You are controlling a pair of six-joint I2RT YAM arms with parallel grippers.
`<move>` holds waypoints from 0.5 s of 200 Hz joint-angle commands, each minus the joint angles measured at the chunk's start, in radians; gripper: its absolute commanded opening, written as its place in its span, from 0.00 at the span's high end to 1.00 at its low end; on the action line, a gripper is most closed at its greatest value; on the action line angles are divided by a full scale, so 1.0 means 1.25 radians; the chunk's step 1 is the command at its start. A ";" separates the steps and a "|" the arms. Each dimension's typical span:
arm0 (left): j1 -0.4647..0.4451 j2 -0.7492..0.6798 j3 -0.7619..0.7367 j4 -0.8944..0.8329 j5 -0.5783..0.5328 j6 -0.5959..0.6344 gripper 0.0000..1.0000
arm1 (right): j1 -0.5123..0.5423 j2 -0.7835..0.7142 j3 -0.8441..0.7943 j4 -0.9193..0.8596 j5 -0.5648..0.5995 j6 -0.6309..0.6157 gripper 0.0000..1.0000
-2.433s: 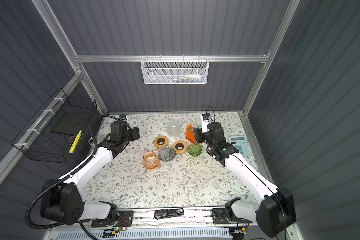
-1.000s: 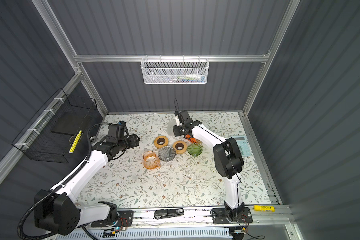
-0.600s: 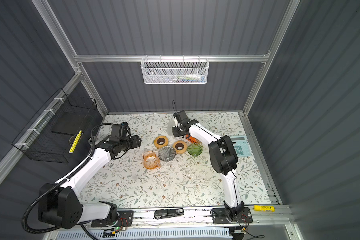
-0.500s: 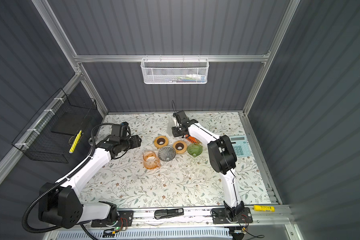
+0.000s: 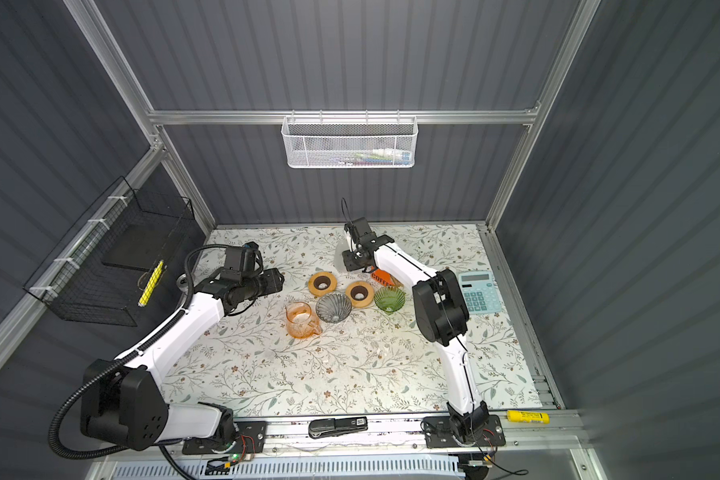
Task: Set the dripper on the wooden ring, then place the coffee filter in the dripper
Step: 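Lower the right gripper onto the frosted white pitcher handle and close it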
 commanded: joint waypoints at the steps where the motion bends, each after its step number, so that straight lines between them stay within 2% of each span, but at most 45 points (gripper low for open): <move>1: 0.004 0.016 0.026 0.002 0.014 0.017 0.41 | -0.003 0.035 0.028 -0.024 0.010 -0.013 0.62; 100: 0.004 0.028 0.031 0.002 0.015 0.020 0.42 | -0.003 0.068 0.063 -0.043 0.013 -0.021 0.65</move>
